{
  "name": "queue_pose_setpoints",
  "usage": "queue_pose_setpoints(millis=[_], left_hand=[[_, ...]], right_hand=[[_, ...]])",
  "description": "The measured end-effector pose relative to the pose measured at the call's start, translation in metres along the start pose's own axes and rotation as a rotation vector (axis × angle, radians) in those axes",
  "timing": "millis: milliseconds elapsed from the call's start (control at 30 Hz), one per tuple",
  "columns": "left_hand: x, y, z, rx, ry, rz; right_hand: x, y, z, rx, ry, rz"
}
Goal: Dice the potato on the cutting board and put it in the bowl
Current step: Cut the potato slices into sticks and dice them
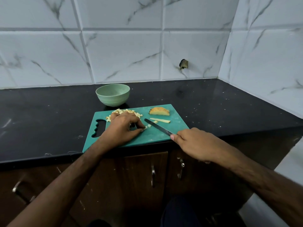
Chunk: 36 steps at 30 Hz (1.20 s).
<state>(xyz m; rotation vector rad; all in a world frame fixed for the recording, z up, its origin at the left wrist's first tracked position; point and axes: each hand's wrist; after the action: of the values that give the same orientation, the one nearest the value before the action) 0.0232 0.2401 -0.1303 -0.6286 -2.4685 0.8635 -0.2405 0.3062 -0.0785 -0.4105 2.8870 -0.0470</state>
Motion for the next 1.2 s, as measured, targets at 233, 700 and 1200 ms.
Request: queue_pose_setpoints(millis=[233,700,1200], left_hand=[[-0.002,-0.001,0.0,0.043,-0.029,-0.032],[-0.004,0.0,-0.001,0.05,-0.038,-0.106],[0.001,0.0,-0.005,0.001,-0.089,-0.086]], right_hand=[[-0.006,0.008,0.009,-0.035,-0.027,-0.006],[-0.007,0.007,-0.001,-0.032,-0.105,0.02],[-0.002,0.001,-0.002,-0.149,-0.252,0.068]])
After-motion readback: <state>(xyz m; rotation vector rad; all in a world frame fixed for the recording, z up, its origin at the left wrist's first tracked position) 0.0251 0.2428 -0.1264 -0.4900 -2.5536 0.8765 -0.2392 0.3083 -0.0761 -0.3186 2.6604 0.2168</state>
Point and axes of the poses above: each hand's wrist, its own y-axis away from the middle knuckle, its own z-axis out of the palm, x = y × z, and after that the axes turned 10 degrees about x, right-handed
